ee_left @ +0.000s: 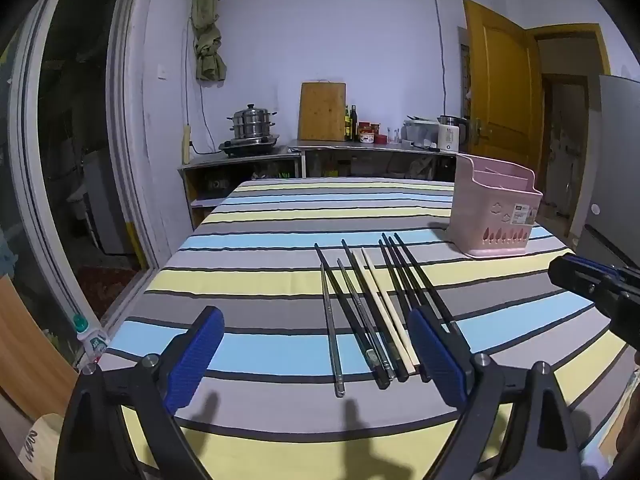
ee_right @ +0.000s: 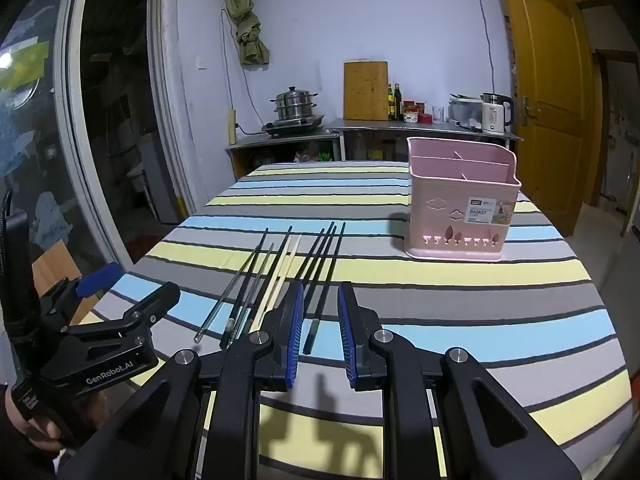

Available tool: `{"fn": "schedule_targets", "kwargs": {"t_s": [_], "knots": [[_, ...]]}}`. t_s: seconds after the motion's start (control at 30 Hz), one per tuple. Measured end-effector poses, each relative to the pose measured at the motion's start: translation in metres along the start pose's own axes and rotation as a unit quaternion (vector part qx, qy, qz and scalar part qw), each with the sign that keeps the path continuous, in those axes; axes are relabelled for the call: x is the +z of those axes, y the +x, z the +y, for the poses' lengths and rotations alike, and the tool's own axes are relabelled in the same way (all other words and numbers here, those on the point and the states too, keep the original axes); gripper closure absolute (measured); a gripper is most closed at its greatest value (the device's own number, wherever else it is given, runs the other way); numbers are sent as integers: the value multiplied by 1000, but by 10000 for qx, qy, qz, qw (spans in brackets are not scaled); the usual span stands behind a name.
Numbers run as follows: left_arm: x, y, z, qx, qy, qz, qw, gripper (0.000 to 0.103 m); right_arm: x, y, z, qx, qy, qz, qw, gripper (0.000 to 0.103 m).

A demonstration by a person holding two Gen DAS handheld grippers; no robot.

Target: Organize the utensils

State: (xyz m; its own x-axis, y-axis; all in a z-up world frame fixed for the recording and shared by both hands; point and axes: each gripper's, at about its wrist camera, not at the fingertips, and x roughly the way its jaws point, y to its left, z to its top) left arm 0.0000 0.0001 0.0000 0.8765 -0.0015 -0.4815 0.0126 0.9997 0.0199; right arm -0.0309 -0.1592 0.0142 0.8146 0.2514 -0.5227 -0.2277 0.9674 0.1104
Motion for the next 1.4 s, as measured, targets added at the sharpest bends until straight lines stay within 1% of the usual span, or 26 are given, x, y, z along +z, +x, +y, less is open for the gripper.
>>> {"fn": "schedule_targets", "kwargs": {"t_s": [0.07,0.3,0.37,0.7,1.13,1.17,1.4], "knots": [[0,1,0,-3,4,57,10000,9,0,-1,0,6,-4,-4,10000,85],[0,1,-6,-26,-14,6,10000,9,0,2,-2,15,54,12,10000,85],[-2,3,-9,-36,-21,8,10000,9,-1,-3,-1,18,-3,-58,10000,85],[3,-2,-2,-96,-75,-14,9999,9,-1,1,-1,21,-5,-55,10000,85],[2,-2,-2,-106,-77,-22,9999,9,2,-5,-14,17,-8,-55,10000,85],[2,-2,-2,-104,-77,-20,9999,9,1,-3,-8,12,-2,-53,10000,85],[3,-2,-2,-108,-71,-24,9999,9,1,-3,-9,14,-7,-50,10000,85]]}}
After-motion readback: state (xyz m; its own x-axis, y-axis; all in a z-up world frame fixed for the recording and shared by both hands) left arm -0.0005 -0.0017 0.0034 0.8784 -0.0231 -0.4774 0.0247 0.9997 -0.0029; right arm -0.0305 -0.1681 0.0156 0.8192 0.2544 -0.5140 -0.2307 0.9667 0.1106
